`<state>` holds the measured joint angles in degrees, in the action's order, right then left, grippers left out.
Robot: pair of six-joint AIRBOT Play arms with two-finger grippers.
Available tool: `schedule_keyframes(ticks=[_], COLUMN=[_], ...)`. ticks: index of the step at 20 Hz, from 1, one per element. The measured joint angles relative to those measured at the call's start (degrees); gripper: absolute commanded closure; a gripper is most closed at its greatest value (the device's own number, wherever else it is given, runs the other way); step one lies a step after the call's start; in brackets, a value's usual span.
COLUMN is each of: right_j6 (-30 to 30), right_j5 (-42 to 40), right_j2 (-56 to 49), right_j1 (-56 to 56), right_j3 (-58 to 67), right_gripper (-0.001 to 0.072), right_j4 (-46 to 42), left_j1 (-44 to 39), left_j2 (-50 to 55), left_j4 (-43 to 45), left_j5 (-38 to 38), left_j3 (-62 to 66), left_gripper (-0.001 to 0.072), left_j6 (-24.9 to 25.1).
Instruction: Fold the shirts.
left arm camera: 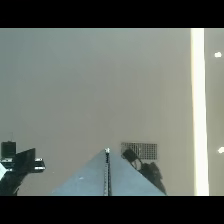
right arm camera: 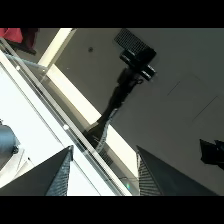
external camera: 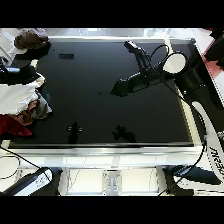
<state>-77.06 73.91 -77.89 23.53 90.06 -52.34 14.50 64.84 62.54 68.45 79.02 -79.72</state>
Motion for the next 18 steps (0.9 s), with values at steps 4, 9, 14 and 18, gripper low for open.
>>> schedule_keyframes(ticks=[4, 9, 14, 18], right_j6=[0.0, 0.0, 0.0, 0.0], right_j5=[0.0, 0.0, 0.0, 0.0], right_j2=[0.0, 0.0, 0.0, 0.0], right_j1=[0.0, 0.0, 0.0, 0.0], right_j3=[0.0, 0.0, 0.0, 0.0], right_gripper=[0.0282, 0.0282, 0.0283, 0.0282], right_j4=[0.0, 0.0, 0.0, 0.0], left_j1=[0.0, 0.0, 0.0, 0.0], left_j2=[0.0, 0.0, 0.2, 1.0], left_j4=[0.0, 0.0, -0.1, 0.3], left_j5=[0.0, 0.0, -1.2, -4.4], left_j3=[0.0, 0.0, 0.0, 0.0], left_gripper=[0.0696, 0.0696, 0.0696, 0.0680], left_j6=[0.0, 0.0, 0.0, 0.6])
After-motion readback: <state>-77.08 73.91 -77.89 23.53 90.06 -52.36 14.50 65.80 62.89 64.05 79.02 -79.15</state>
